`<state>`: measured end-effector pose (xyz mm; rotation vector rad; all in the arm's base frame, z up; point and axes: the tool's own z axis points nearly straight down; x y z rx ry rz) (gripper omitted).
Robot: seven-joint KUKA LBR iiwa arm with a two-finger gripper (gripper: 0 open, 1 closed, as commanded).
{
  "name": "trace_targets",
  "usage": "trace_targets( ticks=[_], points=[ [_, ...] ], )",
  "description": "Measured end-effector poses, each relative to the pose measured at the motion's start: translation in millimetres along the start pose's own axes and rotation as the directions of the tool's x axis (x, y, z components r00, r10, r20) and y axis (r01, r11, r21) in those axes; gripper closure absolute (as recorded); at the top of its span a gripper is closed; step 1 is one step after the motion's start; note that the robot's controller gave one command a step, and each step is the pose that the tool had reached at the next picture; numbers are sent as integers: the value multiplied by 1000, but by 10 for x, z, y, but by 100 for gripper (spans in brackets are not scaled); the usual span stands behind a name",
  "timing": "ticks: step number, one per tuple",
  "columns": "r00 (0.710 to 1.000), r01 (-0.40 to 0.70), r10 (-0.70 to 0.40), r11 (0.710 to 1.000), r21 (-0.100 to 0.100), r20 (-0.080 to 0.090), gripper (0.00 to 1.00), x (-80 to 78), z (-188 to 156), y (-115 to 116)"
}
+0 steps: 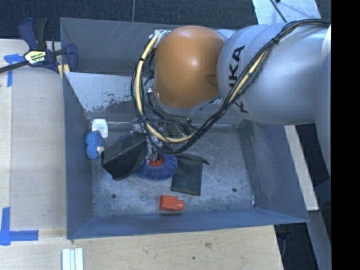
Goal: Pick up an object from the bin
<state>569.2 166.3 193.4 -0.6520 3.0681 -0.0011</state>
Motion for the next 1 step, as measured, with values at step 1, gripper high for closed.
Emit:
trace_targets(
  ticks=[1],
  points=[
    [998, 64, -64, 998, 0, 1, 100, -69, -1138, -5]
  ],
)
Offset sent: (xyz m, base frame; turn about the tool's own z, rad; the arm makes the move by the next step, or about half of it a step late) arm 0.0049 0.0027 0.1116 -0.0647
